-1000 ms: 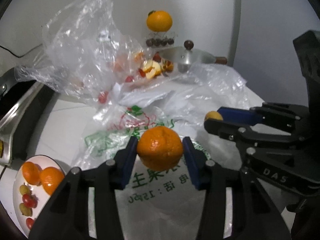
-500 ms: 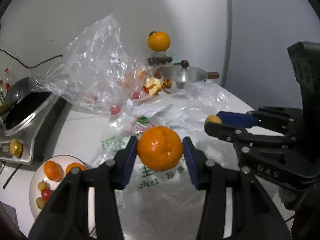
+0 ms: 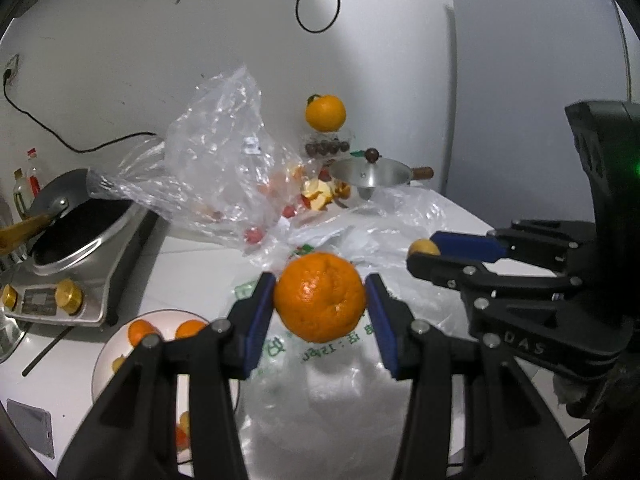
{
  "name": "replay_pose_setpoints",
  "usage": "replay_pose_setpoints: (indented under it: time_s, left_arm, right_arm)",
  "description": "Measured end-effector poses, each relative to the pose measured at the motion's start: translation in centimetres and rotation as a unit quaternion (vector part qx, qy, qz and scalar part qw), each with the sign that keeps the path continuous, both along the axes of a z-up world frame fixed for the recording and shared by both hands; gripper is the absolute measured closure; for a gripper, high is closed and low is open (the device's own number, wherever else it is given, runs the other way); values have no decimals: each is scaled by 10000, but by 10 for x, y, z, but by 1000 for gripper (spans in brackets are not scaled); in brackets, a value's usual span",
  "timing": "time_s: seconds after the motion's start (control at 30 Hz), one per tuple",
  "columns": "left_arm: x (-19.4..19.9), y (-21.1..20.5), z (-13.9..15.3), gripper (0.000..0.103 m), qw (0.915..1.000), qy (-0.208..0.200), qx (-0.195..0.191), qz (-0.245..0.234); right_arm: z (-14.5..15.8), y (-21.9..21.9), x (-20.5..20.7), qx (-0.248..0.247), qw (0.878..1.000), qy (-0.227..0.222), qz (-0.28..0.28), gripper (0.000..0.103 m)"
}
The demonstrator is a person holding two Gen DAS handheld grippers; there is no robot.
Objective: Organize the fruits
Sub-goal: 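Lift both held fruits out of the bag and carry them over the plate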
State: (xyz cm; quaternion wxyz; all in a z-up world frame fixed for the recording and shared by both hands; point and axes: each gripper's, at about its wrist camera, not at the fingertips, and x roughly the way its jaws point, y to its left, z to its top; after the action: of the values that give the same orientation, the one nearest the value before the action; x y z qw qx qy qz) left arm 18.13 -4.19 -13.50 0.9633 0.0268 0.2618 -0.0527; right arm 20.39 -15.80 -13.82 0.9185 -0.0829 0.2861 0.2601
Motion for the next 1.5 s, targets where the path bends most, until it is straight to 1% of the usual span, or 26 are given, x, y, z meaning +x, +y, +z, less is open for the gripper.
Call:
replay_pose_setpoints:
  time_s: [0.3,0.77,1.1,1.5]
  left_arm:
    - [-26,22,8,56,9998,-190,-36,55]
    - [-57,68,7,56,9989,-323,-181,278]
    - [-62,107,-4,56,9977,-281,-309,524]
    - [-65,144,-27,56,9963,-94,-340,785]
  right_arm:
    - [7,24,-22,-46,9999,-150,57,76]
    - [13,74,-45,-239,9988,-295,296,76]
    - [7,108,-51,-381,9974,-251,559,76]
    - [-13,147,-48,-582,9948,-48,829,76]
